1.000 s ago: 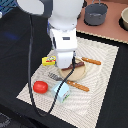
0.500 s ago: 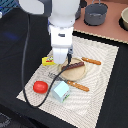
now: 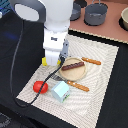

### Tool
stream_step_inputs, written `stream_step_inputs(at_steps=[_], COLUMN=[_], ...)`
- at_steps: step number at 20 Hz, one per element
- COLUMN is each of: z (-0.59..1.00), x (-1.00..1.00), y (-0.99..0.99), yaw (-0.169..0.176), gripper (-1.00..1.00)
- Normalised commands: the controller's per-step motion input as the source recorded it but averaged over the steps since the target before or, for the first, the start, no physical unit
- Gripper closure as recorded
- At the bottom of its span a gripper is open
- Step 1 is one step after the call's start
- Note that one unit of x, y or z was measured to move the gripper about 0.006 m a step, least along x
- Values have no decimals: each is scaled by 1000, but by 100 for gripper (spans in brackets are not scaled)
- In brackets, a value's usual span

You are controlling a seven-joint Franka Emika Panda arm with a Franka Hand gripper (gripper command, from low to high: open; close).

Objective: Interact with the objects in diverse but meaningful ways.

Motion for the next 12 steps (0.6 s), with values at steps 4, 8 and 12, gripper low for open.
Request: stream_step_inputs(at_steps=[4, 8, 12], z=[-226, -251, -314], x=[-224, -240, -239], y=[0, 0, 9], yaw=[-34, -31, -20], gripper=[-100, -100, -100])
